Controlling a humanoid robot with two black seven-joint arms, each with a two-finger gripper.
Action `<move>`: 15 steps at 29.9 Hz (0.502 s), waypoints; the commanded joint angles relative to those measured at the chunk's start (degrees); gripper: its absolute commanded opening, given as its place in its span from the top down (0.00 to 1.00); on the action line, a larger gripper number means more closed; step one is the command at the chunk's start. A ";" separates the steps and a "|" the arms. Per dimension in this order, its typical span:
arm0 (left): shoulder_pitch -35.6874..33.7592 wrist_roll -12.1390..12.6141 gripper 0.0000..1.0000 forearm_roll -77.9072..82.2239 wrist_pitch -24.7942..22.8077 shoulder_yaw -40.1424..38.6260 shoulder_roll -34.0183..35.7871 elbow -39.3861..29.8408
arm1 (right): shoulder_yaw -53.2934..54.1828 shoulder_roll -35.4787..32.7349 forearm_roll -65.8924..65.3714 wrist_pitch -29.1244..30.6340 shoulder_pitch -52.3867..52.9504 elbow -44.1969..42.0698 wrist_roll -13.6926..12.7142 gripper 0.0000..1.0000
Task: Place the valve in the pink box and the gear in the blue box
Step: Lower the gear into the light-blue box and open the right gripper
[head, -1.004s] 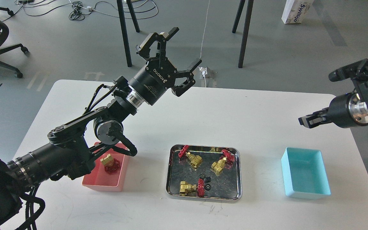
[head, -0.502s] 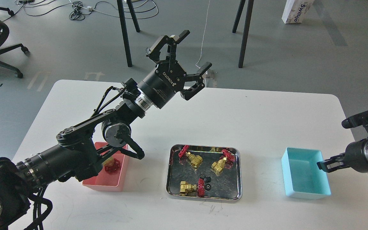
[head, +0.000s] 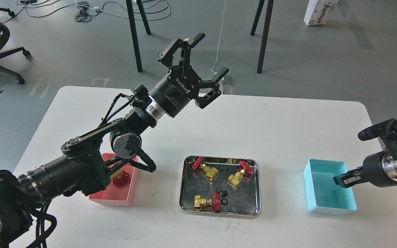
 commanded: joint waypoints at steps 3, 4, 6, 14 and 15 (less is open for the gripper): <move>0.00 0.00 0.01 0.00 0.00 0.00 0.00 0.11 | 0.07 0.01 0.00 0.01 -0.37 0.00 0.00 0.74; 0.00 0.00 0.01 0.08 0.00 0.00 -0.09 0.28 | 0.07 0.01 0.00 0.01 -0.37 0.00 0.00 0.72; 0.00 0.00 0.01 0.00 0.00 0.00 -0.09 0.55 | 0.07 0.01 0.00 0.01 -0.37 0.00 0.00 0.69; 0.00 0.00 0.01 0.00 0.00 0.00 -0.09 0.64 | 0.07 0.01 0.00 0.01 -0.81 0.00 0.00 0.64; 0.00 0.00 0.01 0.00 0.00 0.00 -0.09 0.64 | 0.24 0.01 0.00 0.01 -0.81 0.00 0.00 0.63</move>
